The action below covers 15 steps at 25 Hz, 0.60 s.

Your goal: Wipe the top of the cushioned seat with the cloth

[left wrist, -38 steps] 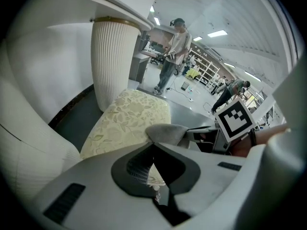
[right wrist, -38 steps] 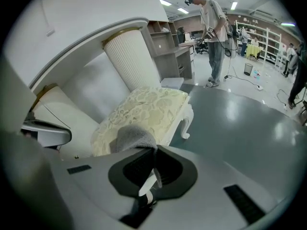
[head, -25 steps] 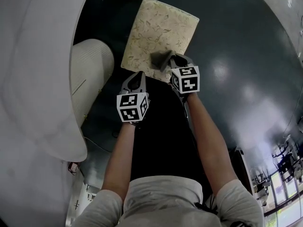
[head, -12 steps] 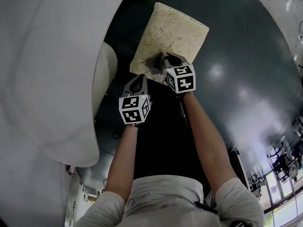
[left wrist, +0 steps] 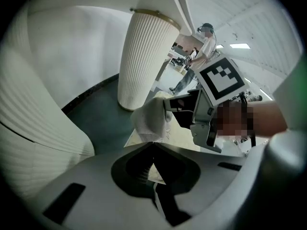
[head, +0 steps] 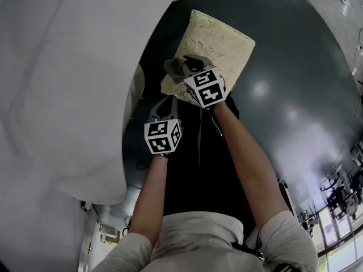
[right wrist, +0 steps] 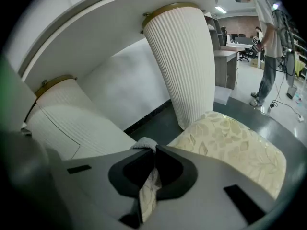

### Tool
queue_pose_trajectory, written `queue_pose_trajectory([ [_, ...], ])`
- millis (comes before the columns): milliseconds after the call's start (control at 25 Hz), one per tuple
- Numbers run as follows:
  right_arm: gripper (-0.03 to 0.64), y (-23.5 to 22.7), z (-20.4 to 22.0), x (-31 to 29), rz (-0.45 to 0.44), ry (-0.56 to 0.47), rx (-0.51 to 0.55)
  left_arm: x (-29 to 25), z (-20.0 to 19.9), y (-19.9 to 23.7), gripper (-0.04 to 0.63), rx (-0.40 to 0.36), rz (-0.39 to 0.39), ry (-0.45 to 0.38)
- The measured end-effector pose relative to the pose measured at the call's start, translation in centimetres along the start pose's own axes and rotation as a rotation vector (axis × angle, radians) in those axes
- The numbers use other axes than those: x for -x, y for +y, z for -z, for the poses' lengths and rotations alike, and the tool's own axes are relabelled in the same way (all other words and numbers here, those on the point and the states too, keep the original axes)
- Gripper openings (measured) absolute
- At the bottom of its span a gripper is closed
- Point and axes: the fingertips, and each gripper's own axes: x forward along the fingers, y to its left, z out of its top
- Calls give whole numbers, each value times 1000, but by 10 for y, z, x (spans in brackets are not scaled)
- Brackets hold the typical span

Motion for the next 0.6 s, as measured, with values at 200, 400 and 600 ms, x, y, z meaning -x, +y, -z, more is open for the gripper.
queue_pose_trajectory([
  [200,14,-16,-6,-15,6,0,-55,-1,-12,4,15,4,-30,-14],
  [400,14,-24,3,-18,28,36,-1,-3,-21,7,15,-6,-49,-22],
  [600,14,-35,9,-13,26,50,115,-14,-21,2,15,-36,-49,-5],
])
